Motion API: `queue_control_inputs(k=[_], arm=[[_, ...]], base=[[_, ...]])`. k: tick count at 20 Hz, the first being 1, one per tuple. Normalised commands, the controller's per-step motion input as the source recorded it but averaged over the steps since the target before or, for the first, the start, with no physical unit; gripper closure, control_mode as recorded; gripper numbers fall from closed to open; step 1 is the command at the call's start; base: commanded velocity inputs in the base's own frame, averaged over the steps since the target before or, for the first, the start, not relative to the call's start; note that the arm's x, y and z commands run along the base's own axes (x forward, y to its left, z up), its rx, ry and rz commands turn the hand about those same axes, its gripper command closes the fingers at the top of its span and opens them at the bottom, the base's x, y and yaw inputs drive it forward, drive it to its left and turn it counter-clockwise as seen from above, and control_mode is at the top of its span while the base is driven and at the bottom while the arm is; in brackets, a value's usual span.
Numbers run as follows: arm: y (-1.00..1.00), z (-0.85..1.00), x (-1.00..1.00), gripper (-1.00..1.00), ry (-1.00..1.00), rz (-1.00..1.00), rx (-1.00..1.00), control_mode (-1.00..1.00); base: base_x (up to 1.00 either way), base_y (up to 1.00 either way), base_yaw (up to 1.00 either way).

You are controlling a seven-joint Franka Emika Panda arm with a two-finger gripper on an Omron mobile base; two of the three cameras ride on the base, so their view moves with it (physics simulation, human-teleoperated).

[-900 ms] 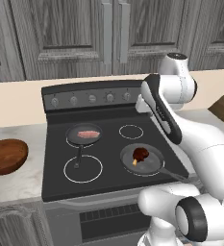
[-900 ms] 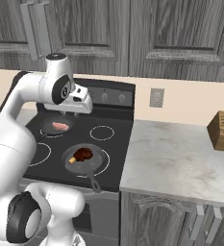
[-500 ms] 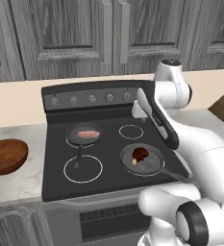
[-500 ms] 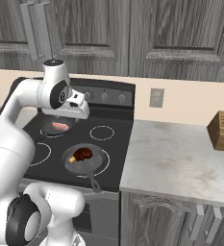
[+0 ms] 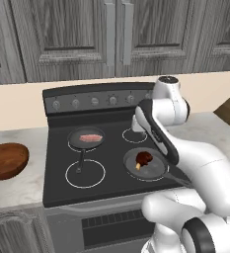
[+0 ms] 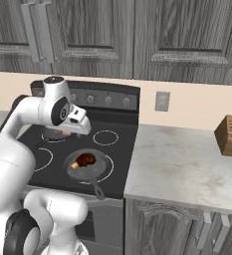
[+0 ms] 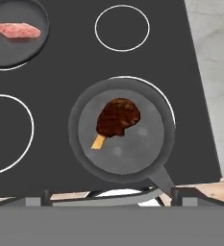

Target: Place one of the steaks on the plate and the other in the bowl. Then place the bowl in the fridge.

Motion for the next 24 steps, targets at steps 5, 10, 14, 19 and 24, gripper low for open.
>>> queue_control_inputs(k=[5, 10, 14, 19, 24], arm=[[-0.01, -0.24, 0.12, -1.0, 0.0, -0.01, -0.01, -1.0], [0.0, -0.34, 0.1, -1.0, 0.02, -0.07, -0.01, -1.0], [0.0, -0.33, 0.46, -1.0, 0.01, -0.05, 0.0, -1.0], [0.0, -0.43, 0.6, -1.0, 0.01, -0.1, 0.0, -1.0], [0.0, -0.48, 0.59, -1.0, 0.07, -0.15, 0.0, -1.0]], base=[[0.0, 0.0, 0.0], [0.0, 0.0, 0.0], [0.0, 0.0, 0.0], [0.0, 0.0, 0.0], [0.0, 0.0, 0.0]])
